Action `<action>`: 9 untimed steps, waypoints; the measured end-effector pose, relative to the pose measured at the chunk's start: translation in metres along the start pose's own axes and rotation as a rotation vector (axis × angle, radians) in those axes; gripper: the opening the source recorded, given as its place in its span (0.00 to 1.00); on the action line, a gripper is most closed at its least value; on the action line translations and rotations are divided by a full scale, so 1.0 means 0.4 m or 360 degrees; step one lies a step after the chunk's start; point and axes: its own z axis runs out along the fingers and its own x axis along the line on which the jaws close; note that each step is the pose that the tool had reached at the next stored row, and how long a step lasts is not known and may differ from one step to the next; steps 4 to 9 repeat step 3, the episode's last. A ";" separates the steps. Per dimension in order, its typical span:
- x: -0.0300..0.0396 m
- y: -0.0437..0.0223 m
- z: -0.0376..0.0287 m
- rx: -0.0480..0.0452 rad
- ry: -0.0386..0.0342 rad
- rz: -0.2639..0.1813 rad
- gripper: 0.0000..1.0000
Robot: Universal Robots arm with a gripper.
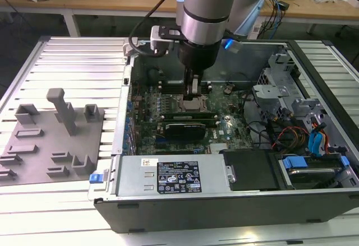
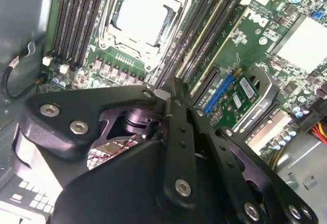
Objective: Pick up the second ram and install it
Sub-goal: 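Press down the second ram until it locks into place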
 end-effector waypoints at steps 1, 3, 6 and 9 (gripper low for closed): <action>0.000 0.000 0.000 0.0000 0.0000 0.0000 0.11; 0.000 0.000 0.000 0.0000 0.0000 0.0000 0.11; 0.000 0.000 0.000 0.0000 0.0000 0.0000 0.11; 0.000 0.000 0.000 0.0000 0.0000 0.0000 0.11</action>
